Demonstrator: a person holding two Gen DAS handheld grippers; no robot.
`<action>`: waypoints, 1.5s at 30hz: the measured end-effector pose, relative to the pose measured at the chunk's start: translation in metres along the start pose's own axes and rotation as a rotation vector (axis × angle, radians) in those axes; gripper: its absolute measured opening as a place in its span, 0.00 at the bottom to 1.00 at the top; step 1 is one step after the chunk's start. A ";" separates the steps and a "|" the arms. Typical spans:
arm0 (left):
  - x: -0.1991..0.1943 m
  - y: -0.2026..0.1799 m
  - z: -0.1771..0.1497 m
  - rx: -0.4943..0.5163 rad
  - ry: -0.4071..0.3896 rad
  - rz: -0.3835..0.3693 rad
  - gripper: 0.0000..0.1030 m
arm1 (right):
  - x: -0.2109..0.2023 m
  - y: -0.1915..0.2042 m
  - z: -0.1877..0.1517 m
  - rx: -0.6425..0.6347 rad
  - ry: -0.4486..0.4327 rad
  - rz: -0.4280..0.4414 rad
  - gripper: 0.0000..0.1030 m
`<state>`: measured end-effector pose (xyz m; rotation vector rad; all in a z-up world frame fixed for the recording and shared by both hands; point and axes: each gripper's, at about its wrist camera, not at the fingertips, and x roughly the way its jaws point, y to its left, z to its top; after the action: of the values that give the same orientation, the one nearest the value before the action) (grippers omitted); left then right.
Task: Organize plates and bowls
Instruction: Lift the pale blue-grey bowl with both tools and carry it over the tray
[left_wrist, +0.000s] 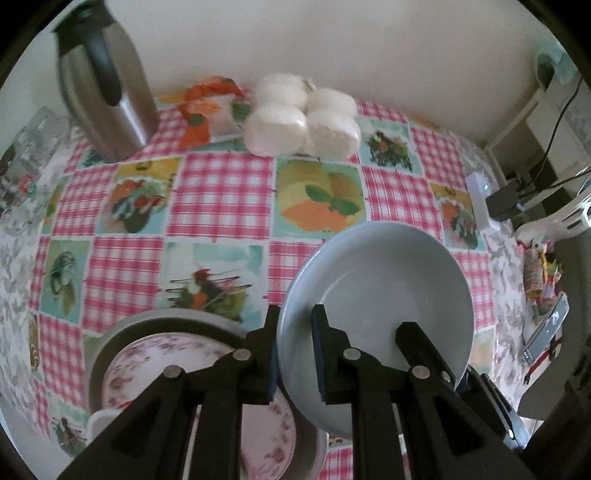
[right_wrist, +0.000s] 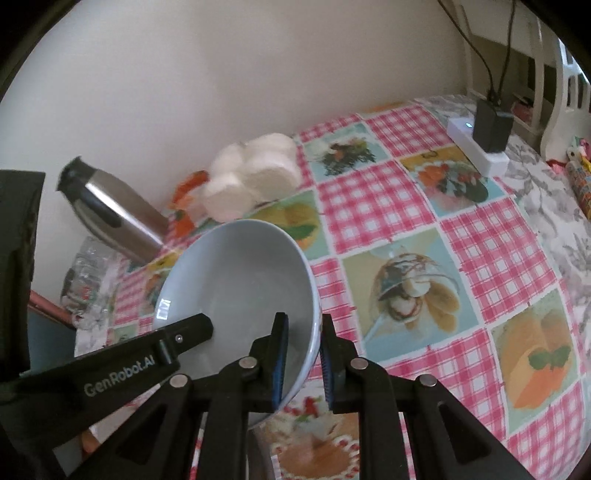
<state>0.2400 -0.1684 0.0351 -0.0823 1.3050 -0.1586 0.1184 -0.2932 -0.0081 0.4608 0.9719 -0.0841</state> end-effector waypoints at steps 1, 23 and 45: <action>-0.007 0.005 -0.003 -0.008 -0.015 -0.005 0.15 | -0.004 0.006 -0.002 -0.009 -0.005 0.009 0.18; -0.099 0.093 -0.077 -0.186 -0.231 -0.058 0.17 | -0.069 0.110 -0.056 -0.220 -0.088 0.111 0.18; -0.098 0.137 -0.125 -0.293 -0.241 -0.141 0.23 | -0.077 0.148 -0.103 -0.326 -0.047 0.080 0.18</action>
<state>0.1044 -0.0139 0.0749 -0.4314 1.0740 -0.0732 0.0348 -0.1274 0.0559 0.1966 0.9000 0.1340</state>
